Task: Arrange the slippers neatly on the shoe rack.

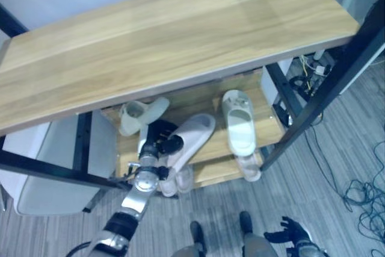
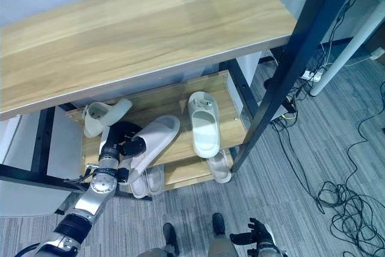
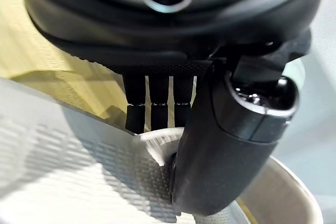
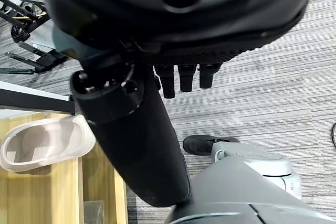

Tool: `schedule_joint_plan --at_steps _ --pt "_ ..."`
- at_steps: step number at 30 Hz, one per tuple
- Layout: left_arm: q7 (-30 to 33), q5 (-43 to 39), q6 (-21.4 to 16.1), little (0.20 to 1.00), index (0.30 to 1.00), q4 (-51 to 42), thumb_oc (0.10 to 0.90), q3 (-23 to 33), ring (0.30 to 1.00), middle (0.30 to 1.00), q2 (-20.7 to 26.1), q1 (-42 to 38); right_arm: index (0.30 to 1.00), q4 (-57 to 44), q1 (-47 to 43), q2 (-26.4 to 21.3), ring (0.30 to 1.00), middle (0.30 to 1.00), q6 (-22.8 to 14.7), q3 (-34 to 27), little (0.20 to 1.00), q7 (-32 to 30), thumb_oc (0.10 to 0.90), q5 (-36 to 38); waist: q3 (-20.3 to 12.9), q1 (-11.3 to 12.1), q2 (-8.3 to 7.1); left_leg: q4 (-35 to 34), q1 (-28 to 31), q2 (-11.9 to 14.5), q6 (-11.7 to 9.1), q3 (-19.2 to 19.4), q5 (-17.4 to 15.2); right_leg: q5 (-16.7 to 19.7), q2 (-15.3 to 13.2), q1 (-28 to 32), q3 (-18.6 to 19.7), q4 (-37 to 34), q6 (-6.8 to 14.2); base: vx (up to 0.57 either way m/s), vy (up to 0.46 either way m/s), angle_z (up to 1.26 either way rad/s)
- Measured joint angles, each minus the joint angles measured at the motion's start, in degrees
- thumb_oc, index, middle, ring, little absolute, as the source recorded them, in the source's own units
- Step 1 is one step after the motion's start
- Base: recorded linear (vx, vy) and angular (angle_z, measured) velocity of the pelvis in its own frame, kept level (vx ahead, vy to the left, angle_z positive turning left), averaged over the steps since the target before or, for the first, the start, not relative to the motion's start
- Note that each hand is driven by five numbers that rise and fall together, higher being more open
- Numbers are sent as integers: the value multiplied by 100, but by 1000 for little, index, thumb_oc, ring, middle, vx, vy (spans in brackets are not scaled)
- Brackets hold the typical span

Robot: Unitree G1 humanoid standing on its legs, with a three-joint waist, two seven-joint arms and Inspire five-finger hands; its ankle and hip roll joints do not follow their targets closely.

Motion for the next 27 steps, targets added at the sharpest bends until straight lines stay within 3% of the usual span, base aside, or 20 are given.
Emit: schedule_joint_plan --at_steps 13,19,27 --pt "-638 -669 -4 300 300 -1085 400 -68 300 300 -168 928 900 8 -4 -2 900 900 12 -2 900 -6 800 0 75 24 27 1 154 10 -1 -69 3 -10 10 182 -49 0 -9 -3 -27 2" --pt "-794 -854 -24 300 300 -1896 400 1 300 300 -126 1348 900 16 45 -9 900 900 21 -1 900 -2 800 0 82 191 23 1 210 22 -15 -197 23 -29 18 304 -168 -1 -10 -13 -53 10" --pt "-987 -987 -114 300 300 -2184 400 262 300 300 -45 1763 900 30 50 2 900 900 19 5 900 92 800 0 85 367 17 2 274 82 -67 -375 69 -74 83 471 -355 -1 -49 -9 -47 12"
